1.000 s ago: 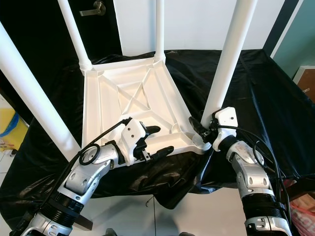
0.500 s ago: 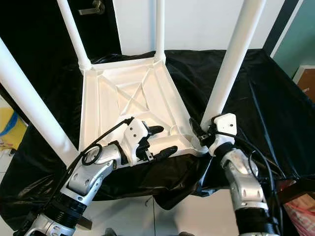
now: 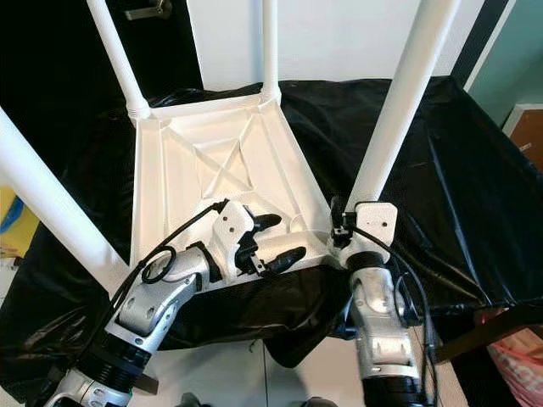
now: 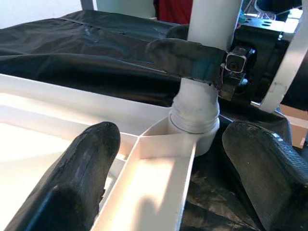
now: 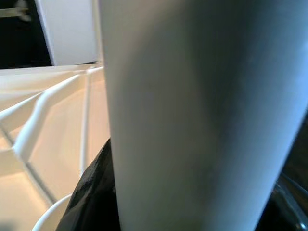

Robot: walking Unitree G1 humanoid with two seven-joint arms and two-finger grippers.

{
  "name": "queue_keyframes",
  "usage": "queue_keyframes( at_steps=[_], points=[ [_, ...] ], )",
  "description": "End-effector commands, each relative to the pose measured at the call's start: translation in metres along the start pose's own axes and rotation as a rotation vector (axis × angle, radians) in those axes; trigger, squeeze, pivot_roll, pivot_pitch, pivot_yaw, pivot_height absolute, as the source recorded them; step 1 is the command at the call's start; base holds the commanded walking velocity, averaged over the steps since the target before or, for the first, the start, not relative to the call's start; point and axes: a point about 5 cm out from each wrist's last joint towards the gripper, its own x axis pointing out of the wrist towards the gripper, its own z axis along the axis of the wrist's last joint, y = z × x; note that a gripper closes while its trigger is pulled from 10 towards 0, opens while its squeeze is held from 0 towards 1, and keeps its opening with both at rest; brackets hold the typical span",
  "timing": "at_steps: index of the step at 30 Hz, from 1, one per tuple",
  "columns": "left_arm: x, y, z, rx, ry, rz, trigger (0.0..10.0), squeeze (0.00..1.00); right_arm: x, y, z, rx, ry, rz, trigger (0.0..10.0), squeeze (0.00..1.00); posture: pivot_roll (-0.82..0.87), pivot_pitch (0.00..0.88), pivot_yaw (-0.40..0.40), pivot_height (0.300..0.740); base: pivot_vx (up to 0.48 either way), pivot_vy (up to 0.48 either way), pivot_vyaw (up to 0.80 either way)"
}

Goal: Building children table

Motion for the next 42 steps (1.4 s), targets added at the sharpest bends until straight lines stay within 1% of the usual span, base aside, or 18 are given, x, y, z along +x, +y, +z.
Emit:
queue_keyframes(
  at_steps=[1,4,15,16,17,18,22,25,29,31,32,34,35,37,38,39,41,42],
  points=[
    [-0.001,0.003,0.001,-0.01,-0.002,0.039,10.0,0.0,-0.009,0.006,-0.025,0.021,0.149,-0.044,10.0,0.0,-0.08,0.108,0.021,0.74,0.0,0.0,0.0],
    [0.0,0.004,0.003,-0.011,-0.006,0.047,10.0,0.0,-0.008,0.011,-0.022,0.036,0.137,-0.046,10.0,0.0,-0.08,0.106,0.019,0.74,0.0,0.0,0.0],
    [-0.001,0.009,0.005,-0.006,-0.011,0.063,10.0,0.0,-0.006,0.015,-0.015,0.03,0.103,-0.03,10.0,0.0,-0.08,0.105,0.02,0.74,0.0,0.0,0.0],
    [-0.002,0.009,0.006,-0.003,-0.011,0.063,10.0,0.0,-0.006,0.015,-0.014,0.031,0.099,-0.038,10.0,0.64,-0.07,0.103,0.024,0.74,0.0,0.0,0.0],
    [-0.002,0.009,0.006,-0.003,-0.011,0.063,10.0,0.0,-0.006,0.015,-0.014,0.031,0.099,-0.038,10.0,0.64,-0.07,0.103,0.024,0.74,0.0,0.0,0.0],
    [-0.002,0.009,0.007,-0.001,-0.012,0.063,10.0,0.0,-0.005,0.014,-0.013,0.032,0.093,-0.047,10.0,1.0,-0.07,0.102,0.025,0.74,0.0,0.0,0.0],
    [-0.002,0.011,0.008,0.003,-0.011,0.063,10.0,0.0,-0.004,0.014,-0.01,0.043,0.075,-0.041,10.0,1.0,-0.07,0.098,0.028,0.74,0.0,0.0,0.0],
    [-0.002,0.011,0.009,0.006,-0.012,0.062,10.0,0.0,-0.002,0.011,-0.007,0.045,0.055,-0.001,10.0,1.0,-0.07,0.096,0.032,0.74,0.0,0.0,0.0],
    [-0.001,0.011,0.01,0.009,-0.014,0.056,10.0,0.0,0.0,0.003,-0.003,0.045,0.032,0.079,10.0,1.0,-0.08,0.094,0.034,0.74,0.0,0.0,0.0],
    [-0.001,0.011,0.01,0.009,-0.014,0.056,10.0,0.0,0.0,0.003,-0.003,0.045,0.032,0.079,10.0,1.0,-0.08,0.094,0.034,0.74,0.0,0.0,0.0],
    [0.0,0.011,0.01,0.01,-0.014,0.054,10.0,0.0,0.001,-0.002,-0.002,0.042,0.027,0.106,10.0,1.0,-0.08,0.091,0.037,0.74,0.0,0.0,0.0],
    [0.0,0.011,0.01,0.01,-0.014,0.054,10.0,0.0,0.001,-0.002,-0.002,0.042,0.027,0.106,10.0,1.0,-0.08,0.091,0.037,0.74,0.0,0.0,0.0],
    [0.0,0.011,0.01,0.011,-0.014,0.05,10.0,0.0,0.002,-0.007,-0.001,0.033,0.022,0.17,10.0,0.0,-0.08,0.09,0.037,0.74,0.0,0.0,0.0],
    [0.0,0.011,0.01,0.011,-0.014,0.05,10.0,0.0,0.002,-0.007,-0.001,0.033,0.022,0.17,10.0,0.0,-0.08,0.09,0.037,0.74,0.0,0.0,0.0],
    [0.001,0.011,0.011,0.012,-0.014,0.047,10.0,0.0,0.002,-0.011,0.001,0.024,0.025,0.272,10.0,0.0,-0.08,0.089,0.04,0.74,0.0,0.0,0.0],
    [0.001,0.011,0.011,0.012,-0.014,0.047,10.0,0.0,0.002,-0.011,0.001,0.024,0.025,0.272,10.0,0.0,-0.08,0.089,0.04,0.74,0.0,0.0,0.0],
    [0.0,0.01,0.011,0.013,-0.012,0.042,10.0,0.0,0.004,-0.017,0.004,-0.012,0.049,0.475,10.0,0.0,-0.08,0.09,0.045,0.74,0.0,0.0,0.0],
    [0.0,0.01,0.011,0.013,-0.012,0.042,10.0,0.0,0.004,-0.017,0.004,-0.012,0.049,0.475,10.0,0.0,-0.08,0.09,0.045,0.74,0.0,0.0,0.0]
  ],
)
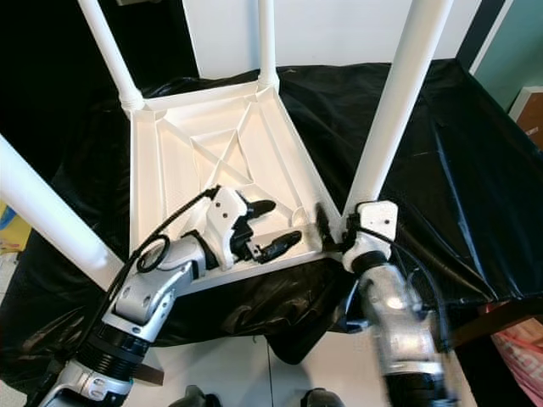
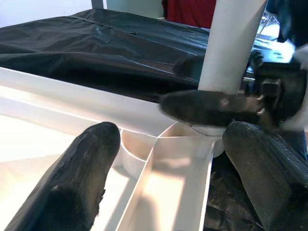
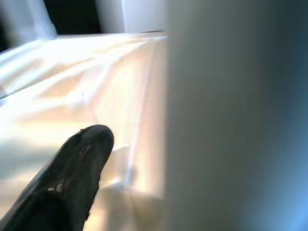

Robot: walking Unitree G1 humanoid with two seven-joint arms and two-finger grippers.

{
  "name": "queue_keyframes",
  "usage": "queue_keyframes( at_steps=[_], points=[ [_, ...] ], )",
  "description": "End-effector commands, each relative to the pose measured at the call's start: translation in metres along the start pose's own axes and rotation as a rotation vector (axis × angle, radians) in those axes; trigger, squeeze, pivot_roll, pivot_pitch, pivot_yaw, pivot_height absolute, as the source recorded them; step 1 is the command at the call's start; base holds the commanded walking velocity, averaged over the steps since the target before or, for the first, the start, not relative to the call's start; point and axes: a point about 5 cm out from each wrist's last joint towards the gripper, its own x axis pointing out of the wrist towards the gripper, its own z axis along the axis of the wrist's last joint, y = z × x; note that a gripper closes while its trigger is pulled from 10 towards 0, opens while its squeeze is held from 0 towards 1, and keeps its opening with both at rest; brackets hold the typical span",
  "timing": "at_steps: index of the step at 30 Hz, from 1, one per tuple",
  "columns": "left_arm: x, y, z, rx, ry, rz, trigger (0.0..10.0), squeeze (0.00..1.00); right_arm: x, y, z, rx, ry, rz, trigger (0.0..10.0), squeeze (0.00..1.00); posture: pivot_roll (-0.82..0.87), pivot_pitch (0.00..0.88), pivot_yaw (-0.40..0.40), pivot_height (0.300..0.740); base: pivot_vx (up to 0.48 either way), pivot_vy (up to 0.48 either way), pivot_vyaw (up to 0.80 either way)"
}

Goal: Building children table

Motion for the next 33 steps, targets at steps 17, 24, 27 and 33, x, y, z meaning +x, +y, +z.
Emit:
queue_keyframes(
  at_steps=[17,24,27,33],
  points=[
    [0.002,0.001,0.004,0.012,0.006,0.003,10.0,0.0,0.014,-0.024,0.0,-0.085,0.083,0.27,10.0,0.0,-0.07,0.071,0.039,0.74,0.0,0.0,0.0],
    [0.001,-0.018,0.003,0.025,0.01,-0.096,10.0,0.0,0.015,-0.02,-0.005,-0.11,0.084,0.303,10.0,0.0,-0.06,0.071,0.029,0.74,0.0,0.0,0.0],
    [-0.004,-0.029,-0.002,0.036,-0.002,-0.112,10.0,0.0,0.008,-0.012,-0.01,-0.059,0.038,0.226,10.0,0.0,-0.04,0.078,0.01,0.74,0.0,0.0,0.0],
    [-0.01,-0.028,-0.007,0.053,-0.007,-0.062,10.0,0.0,0.002,-0.003,-0.016,-0.016,-0.004,0.134,10.0,0.0,-0.04,0.087,-0.006,0.74,0.0,0.0,0.0]
  ],
)
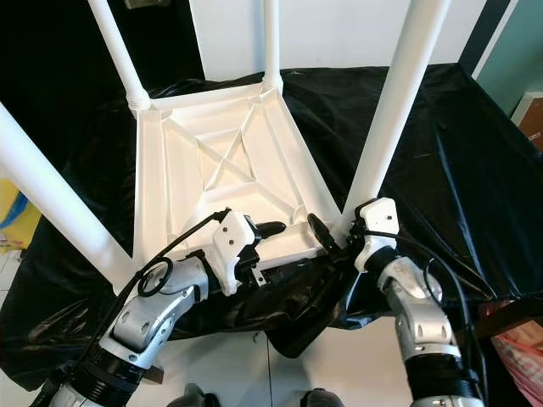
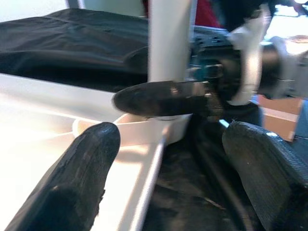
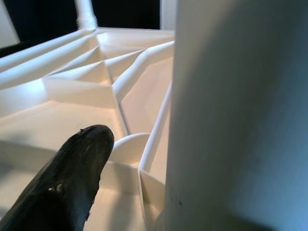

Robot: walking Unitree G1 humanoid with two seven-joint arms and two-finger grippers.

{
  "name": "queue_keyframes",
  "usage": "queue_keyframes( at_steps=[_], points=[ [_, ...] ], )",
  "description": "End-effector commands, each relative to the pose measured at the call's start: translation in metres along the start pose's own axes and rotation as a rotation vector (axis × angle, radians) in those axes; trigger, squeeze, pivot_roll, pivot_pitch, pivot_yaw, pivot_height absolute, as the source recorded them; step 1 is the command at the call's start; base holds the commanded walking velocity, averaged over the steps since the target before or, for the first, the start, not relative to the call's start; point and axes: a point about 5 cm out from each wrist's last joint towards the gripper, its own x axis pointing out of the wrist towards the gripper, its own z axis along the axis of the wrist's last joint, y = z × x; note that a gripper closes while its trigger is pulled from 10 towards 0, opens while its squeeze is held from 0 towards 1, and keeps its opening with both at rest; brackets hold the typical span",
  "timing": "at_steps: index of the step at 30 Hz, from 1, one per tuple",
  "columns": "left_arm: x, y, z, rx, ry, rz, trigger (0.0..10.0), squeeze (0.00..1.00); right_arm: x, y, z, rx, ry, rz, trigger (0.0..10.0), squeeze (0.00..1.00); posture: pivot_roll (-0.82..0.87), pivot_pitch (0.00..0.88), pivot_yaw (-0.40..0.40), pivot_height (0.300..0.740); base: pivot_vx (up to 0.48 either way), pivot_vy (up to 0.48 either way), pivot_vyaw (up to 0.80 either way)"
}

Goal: Building children table

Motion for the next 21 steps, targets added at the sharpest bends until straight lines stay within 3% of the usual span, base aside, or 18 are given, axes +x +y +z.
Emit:
queue_keyframes(
  at_steps=[1,6,14,19,21],
  points=[
    [-0.004,0.001,0.0,0.031,-0.006,0.013,10.0,0.0,-0.003,0.004,-0.003,0.0,-0.005,-0.025,10.0,0.0,-0.04,0.088,-0.009,0.74,0.0,0.0,0.0],
    [-0.009,0.011,-0.002,0.058,-0.018,0.093,10.0,0.0,-0.004,0.008,-0.007,0.01,-0.034,-0.108,10.0,0.0,-0.05,0.073,-0.012,0.74,0.0,0.0,0.0],
    [-0.005,0.028,-0.008,0.087,-0.03,0.211,10.0,0.0,0.005,0.021,-0.019,0.06,-0.027,-0.166,10.0,0.0,-0.07,0.047,-0.013,0.74,0.0,0.0,0.0],
    [-0.004,0.028,-0.01,0.099,-0.024,0.209,10.0,0.0,0.008,0.023,-0.018,0.039,-0.034,-0.145,10.0,0.0,-0.07,0.044,-0.017,0.74,0.0,0.0,0.0],
    [-0.004,0.025,-0.013,0.045,-0.009,0.139,10.0,0.0,0.011,0.025,-0.015,0.005,-0.039,-0.087,10.0,0.0,-0.06,0.043,-0.025,0.74,0.0,0.0,0.0]
  ],
)
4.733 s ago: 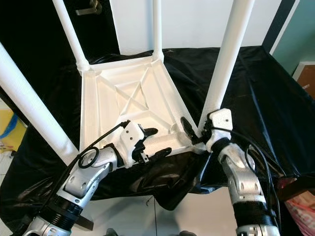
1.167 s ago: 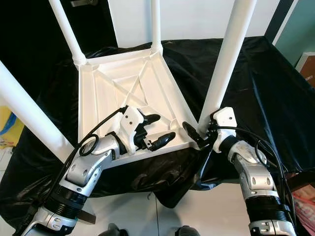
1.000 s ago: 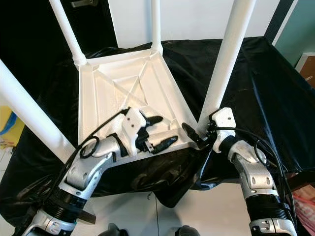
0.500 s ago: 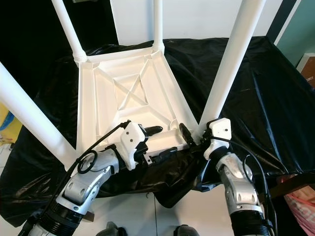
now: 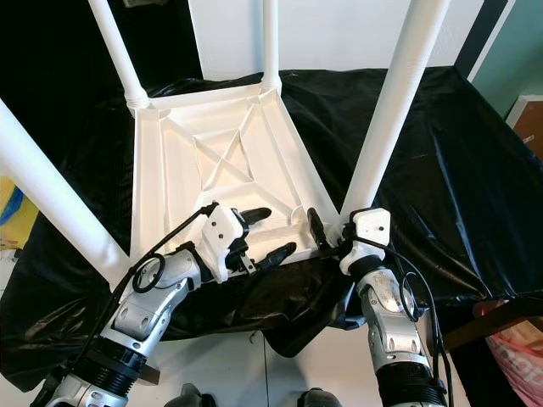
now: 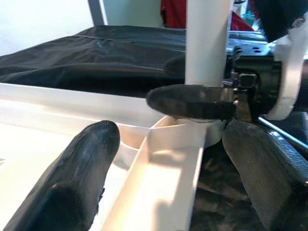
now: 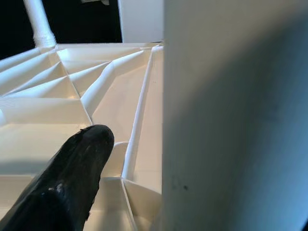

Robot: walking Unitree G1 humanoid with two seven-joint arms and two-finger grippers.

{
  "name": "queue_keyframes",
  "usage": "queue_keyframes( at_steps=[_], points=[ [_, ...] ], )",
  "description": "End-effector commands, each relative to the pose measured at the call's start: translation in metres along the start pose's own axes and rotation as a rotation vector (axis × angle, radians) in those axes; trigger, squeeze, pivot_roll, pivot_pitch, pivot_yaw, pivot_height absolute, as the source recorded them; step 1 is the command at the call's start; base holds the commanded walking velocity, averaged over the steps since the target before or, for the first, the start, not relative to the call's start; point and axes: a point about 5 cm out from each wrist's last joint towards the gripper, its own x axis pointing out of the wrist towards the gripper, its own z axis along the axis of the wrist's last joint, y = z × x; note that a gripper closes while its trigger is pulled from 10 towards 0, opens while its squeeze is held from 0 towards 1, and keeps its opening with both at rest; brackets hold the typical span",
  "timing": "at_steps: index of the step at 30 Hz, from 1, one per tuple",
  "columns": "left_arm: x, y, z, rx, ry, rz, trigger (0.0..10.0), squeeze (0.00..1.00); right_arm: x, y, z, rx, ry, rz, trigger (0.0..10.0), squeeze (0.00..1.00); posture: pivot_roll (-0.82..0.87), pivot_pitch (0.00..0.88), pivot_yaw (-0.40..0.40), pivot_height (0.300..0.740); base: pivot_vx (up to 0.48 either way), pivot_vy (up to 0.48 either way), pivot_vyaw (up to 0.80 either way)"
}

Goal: Building children table

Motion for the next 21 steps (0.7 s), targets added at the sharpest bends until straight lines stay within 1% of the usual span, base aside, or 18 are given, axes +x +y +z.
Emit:
queue_keyframes(
  at_steps=[1,4,5,6,7,8,11,15,16,17,21],
  points=[
    [0.0,0.002,-0.005,-0.036,0.023,0.05,10.0,0.0,0.003,0.01,-0.003,-0.013,0.013,0.073,10.0,0.0,-0.06,0.043,-0.025,0.74,0.0,0.0,0.0],
    [-0.001,-0.001,-0.007,-0.068,0.039,0.001,10.0,0.0,0.005,0.007,-0.003,-0.03,0.022,0.108,10.0,0.0,-0.05,0.045,-0.035,0.74,0.0,0.0,0.0],
    [-0.001,-0.001,-0.007,-0.068,0.039,0.001,10.0,0.0,0.005,0.007,-0.003,-0.03,0.022,0.108,10.0,0.0,-0.05,0.045,-0.035,0.74,0.0,0.0,0.0],
    [-0.002,-0.002,-0.007,-0.068,0.042,-0.01,10.0,0.0,0.006,0.003,-0.003,-0.041,0.024,0.107,10.0,0.0,-0.05,0.045,-0.034,0.74,0.0,0.0,0.0],
    [-0.002,-0.002,-0.007,-0.068,0.042,-0.01,10.0,0.0,0.006,0.003,-0.003,-0.041,0.024,0.107,10.0,0.0,-0.05,0.045,-0.034,0.74,0.0,0.0,0.0],
    [-0.004,-0.003,-0.008,-0.07,0.043,-0.014,10.0,0.0,0.006,-0.001,-0.003,-0.045,0.026,0.095,10.0,0.0,-0.05,0.048,-0.029,0.74,0.0,0.0,0.0],
    [-0.007,-0.005,-0.01,-0.074,0.047,-0.017,10.0,0.0,0.006,-0.006,-0.002,-0.06,0.02,0.081,10.0,0.0,-0.05,0.049,-0.022,0.74,0.0,0.0,0.0],
    [-0.009,-0.007,-0.011,-0.077,0.047,-0.019,10.0,0.0,0.005,-0.006,-0.002,-0.062,0.016,0.08,10.0,0.0,-0.05,0.049,-0.018,0.74,0.0,0.0,0.0],
    [-0.009,-0.006,-0.01,-0.08,0.045,-0.015,10.0,0.0,0.005,-0.006,-0.002,-0.064,0.013,0.075,4.4,0.0,-0.05,0.049,-0.015,0.74,0.0,0.0,0.0],
    [-0.009,-0.005,-0.01,-0.081,0.043,-0.012,10.0,0.0,0.004,-0.006,-0.002,-0.066,0.012,0.07,0.0,0.0,-0.05,0.048,-0.014,0.74,0.0,0.0,0.0],
    [-0.007,-0.003,-0.008,-0.072,0.048,-0.008,10.0,0.0,0.002,-0.006,-0.003,-0.066,0.01,0.058,0.0,0.0,-0.06,0.047,-0.008,0.74,0.0,0.0,0.0]
  ],
)
